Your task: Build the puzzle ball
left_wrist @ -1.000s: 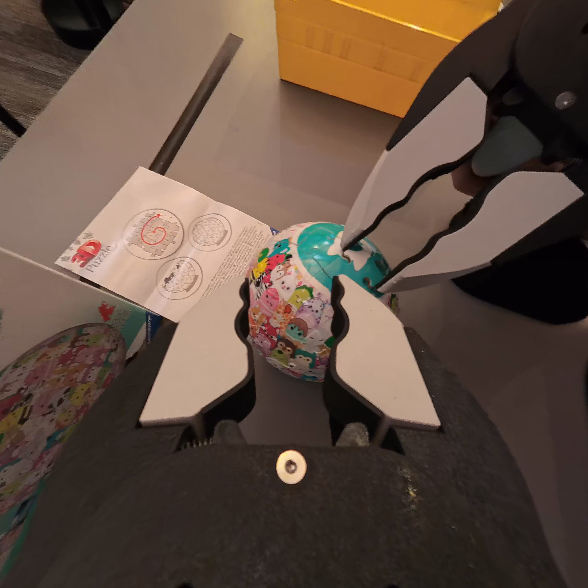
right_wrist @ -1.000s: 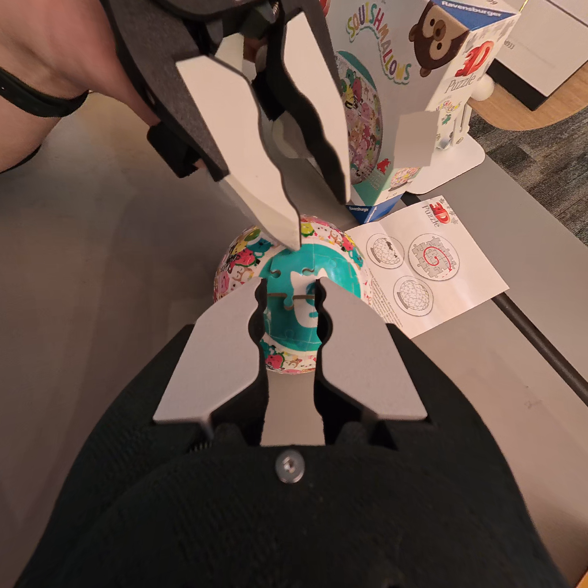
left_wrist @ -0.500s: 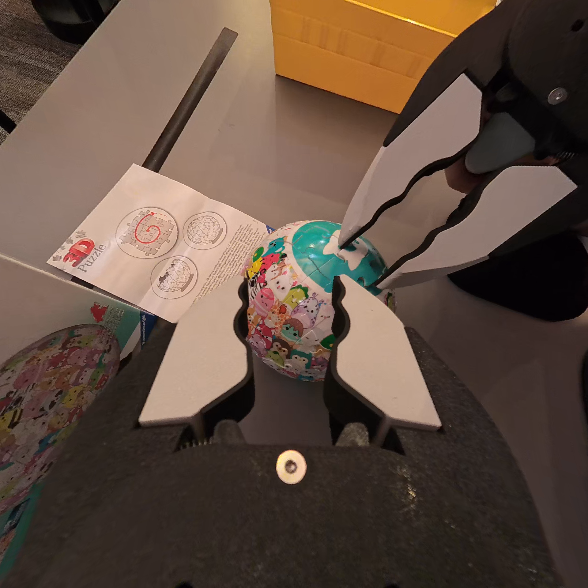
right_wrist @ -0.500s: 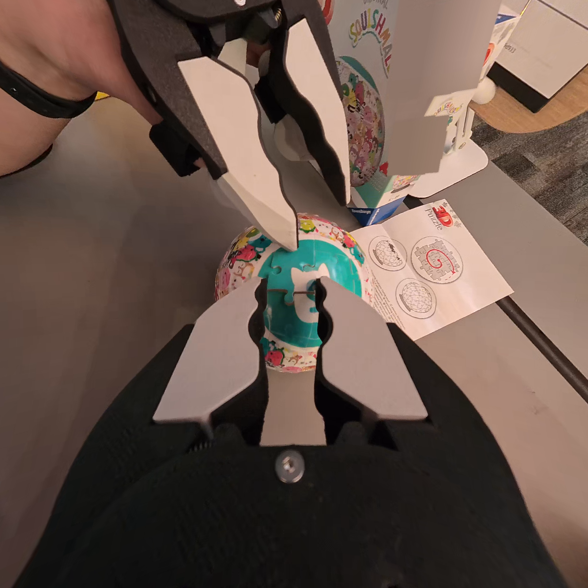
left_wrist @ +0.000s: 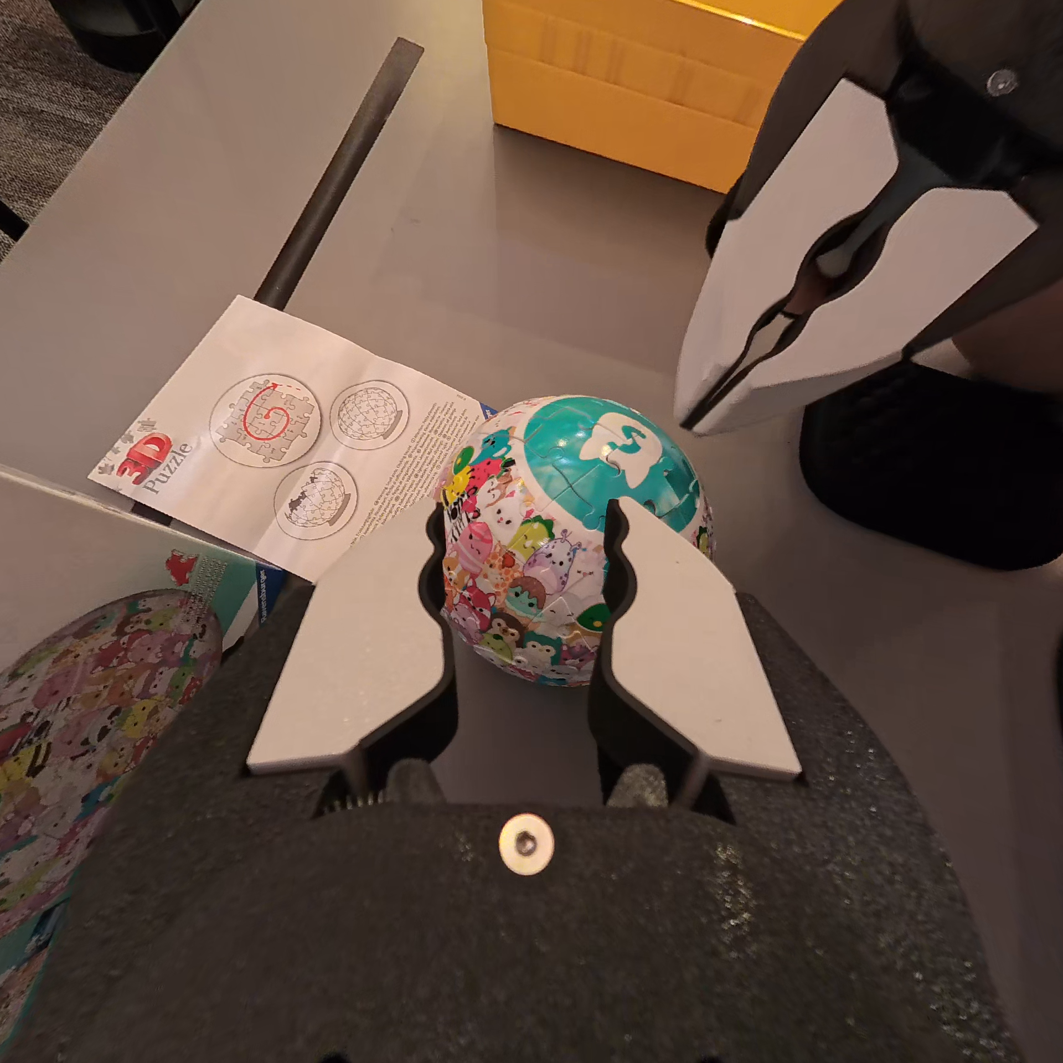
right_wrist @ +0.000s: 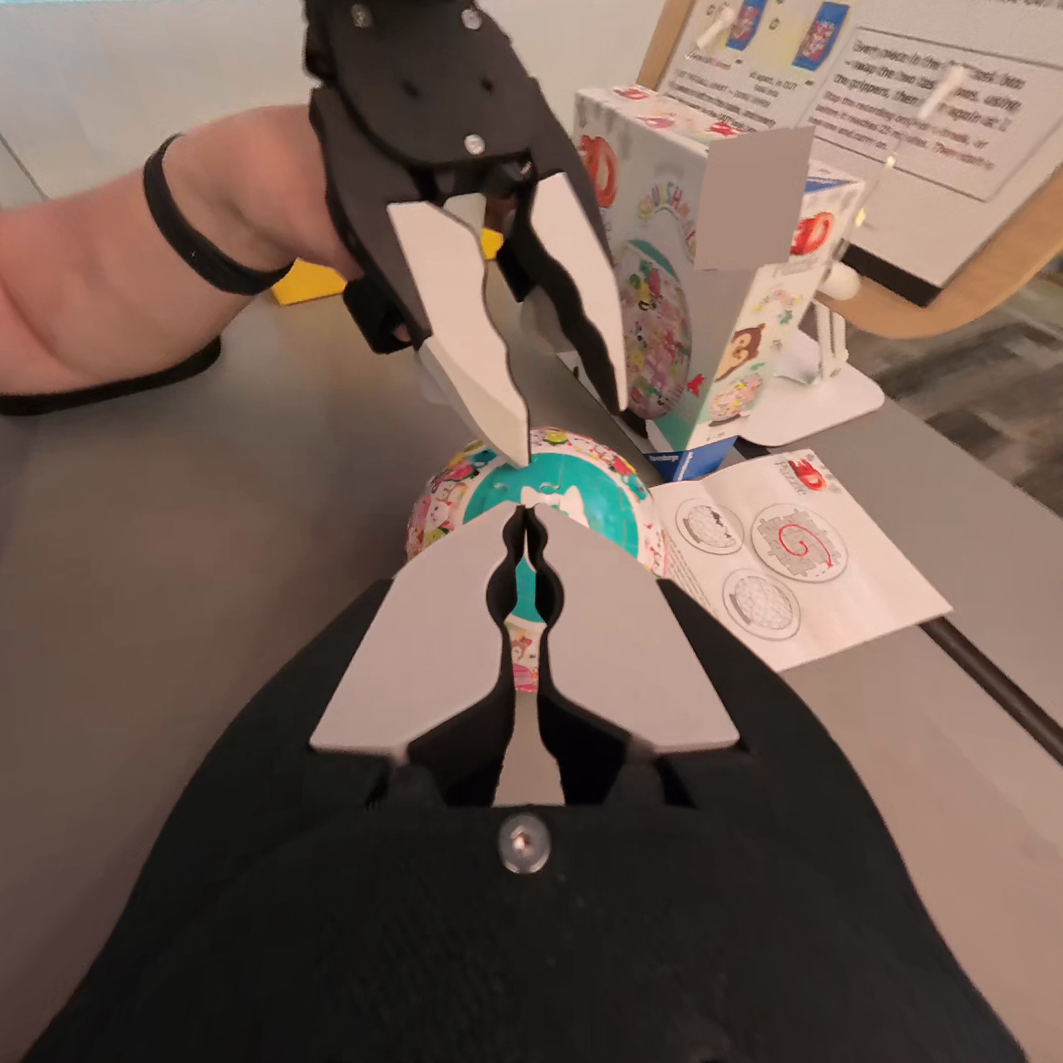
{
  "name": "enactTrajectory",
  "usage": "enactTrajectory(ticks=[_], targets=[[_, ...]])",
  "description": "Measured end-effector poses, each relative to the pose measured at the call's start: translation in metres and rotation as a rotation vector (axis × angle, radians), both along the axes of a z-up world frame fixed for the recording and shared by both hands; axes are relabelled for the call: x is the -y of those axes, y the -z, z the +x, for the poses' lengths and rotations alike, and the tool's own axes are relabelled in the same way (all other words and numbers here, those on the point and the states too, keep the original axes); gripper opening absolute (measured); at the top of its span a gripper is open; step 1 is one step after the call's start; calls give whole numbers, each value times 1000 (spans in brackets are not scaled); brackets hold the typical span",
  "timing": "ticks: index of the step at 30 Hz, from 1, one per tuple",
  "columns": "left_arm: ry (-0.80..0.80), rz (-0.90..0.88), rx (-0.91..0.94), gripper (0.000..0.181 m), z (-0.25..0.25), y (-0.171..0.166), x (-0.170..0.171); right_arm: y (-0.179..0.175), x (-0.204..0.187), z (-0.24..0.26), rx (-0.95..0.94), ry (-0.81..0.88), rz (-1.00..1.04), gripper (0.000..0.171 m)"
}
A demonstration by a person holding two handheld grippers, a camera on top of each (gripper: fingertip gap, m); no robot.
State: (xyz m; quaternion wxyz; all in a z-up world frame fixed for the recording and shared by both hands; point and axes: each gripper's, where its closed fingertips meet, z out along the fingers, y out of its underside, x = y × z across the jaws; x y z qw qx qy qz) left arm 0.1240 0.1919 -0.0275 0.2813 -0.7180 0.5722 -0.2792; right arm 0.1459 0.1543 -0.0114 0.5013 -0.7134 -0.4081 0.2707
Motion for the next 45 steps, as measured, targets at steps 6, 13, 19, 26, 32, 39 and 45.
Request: enactTrajectory(ticks=[6,13,19,26,32,39,45], targets=[[5,6,-4,54,0,0,0,10,0,-7,18,-23,-4,0],[7,4,1,54,1,0,-1,17,-2,-6,73,-14,-19,1],[9,3,1,54,1,0,0,16,-2,-6,93,-11,16,1],[2,1,5,54,0,0,-1,8,0,-6,79,-16,63,1],[2,0,8,53,0,1,-1,15,-1,-6,97,-18,38,1],[4,-1,10,53,0,1,-1,16,0,-6,118,-18,66,1],[3,-5,16,52,0,1,-1,5,7,-15,51,-61,69,1]])
